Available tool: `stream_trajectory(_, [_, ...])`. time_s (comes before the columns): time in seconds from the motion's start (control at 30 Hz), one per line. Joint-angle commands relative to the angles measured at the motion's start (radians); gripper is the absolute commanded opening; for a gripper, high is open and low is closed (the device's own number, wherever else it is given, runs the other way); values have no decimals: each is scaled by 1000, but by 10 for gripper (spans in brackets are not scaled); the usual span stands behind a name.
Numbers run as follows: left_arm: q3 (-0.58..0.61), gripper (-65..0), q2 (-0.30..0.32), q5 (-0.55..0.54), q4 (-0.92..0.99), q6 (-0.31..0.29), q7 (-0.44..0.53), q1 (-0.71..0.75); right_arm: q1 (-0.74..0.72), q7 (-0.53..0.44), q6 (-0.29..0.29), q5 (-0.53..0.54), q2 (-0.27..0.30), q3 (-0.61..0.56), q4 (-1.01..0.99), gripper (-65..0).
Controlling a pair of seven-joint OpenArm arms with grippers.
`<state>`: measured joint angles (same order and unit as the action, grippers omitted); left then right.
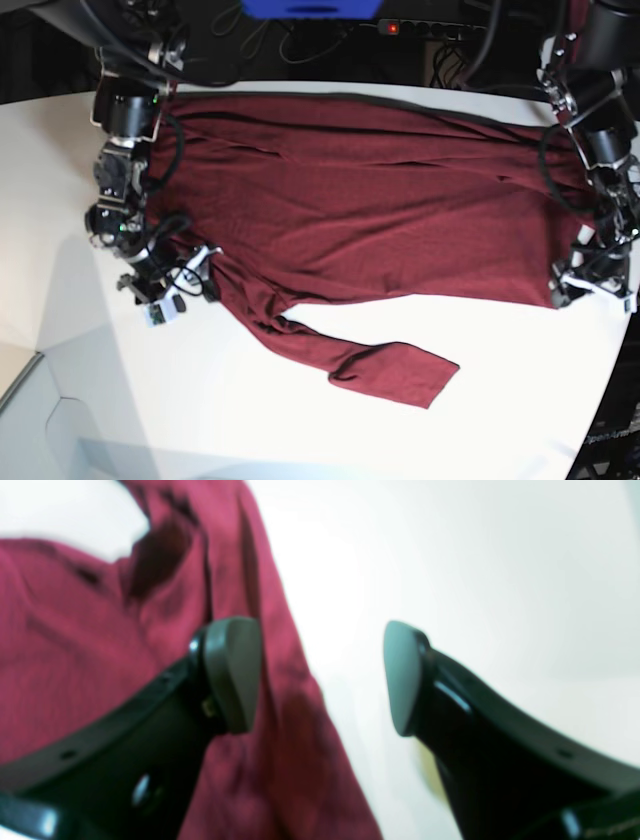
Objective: Layout the t-shirt on the table in an organized manner, then fold the t-shirt properly
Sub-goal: 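Move both grippers along the shirt sides to the hem edge, then grasp the hem edge of the maroon shirt with both grippers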
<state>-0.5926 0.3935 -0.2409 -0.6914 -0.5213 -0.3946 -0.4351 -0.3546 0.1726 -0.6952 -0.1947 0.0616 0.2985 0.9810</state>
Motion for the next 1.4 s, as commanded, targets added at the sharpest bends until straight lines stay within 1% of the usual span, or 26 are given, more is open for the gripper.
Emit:
stream_trajectory(0.0, [-7, -270, 35, -11, -1, 2, 33, -23, -41, -29, -3, 18, 14, 0, -14, -257])
stream_trajectory(0.13, [-5, -270, 34, -11, 45, 2, 53, -61, -105, -31, -3, 18, 30, 0, -136, -257])
stream_trajectory(0.23, [-5, -270, 38, -11, 57, 2, 66, -63, -116, -34, -3, 18, 31, 0, -184, -257])
stream_trajectory(0.4, [-3, -270, 40, -11, 62, 2, 72, -81, -97, -37, -3, 18, 27, -3, -188, -257])
stream_trajectory(0.53, [-3, -270, 37, -11, 62, 2, 72, -84, -77, -35, -3, 18, 27, -51, -184, -261])
stream_trajectory(0.7, [-3, -270, 29, -11, 62, 2, 73, -84, -44, -37, -3, 18, 25, -66, -164, -263])
stream_trajectory(0.77, [-3, -270, 9, -11, 62, 2, 73, -86, -41, -38, -3, 18, 25, -92, -167, -273])
stream_trajectory(0.9, [-3, -270, -8, -10, 63, 2, 82, -86, -28, -38, -3, 18, 27, -118, -169, -361])
stream_trajectory(0.97, [-2, -270, -28, -4, 63, 2, 121, -86, -25, -38, -3, 18, 27, -120, -169, -413])
stream_trajectory(1.07, [-3, -270, -38, 71, 83, 3, 167, -84, -22, -38, -3, 18, 30, -120, -169, -486])
stream_trajectory(1.17, [-5, -270, -38, 122, 163, 3, 208, -86, -21, -38, -3, 18, 31, -121, -169, -552])
stream_trajectory(1.3, [-5, -270, -26, 127, 232, 3, 273, -86, -21, -38, -3, 18, 45, -121, -169, -635])
stream_trajectory(1.33, [-5, -270, -23, 128, 240, 3, 280, -86, -21, -38, -3, 18, 47, -121, -169, -650])
stream_trajectory(1.37, [-7, -270, -12, 128, 247, 3, 285, -86, -21, -38, -3, 18, 48, -121, -169, -650])
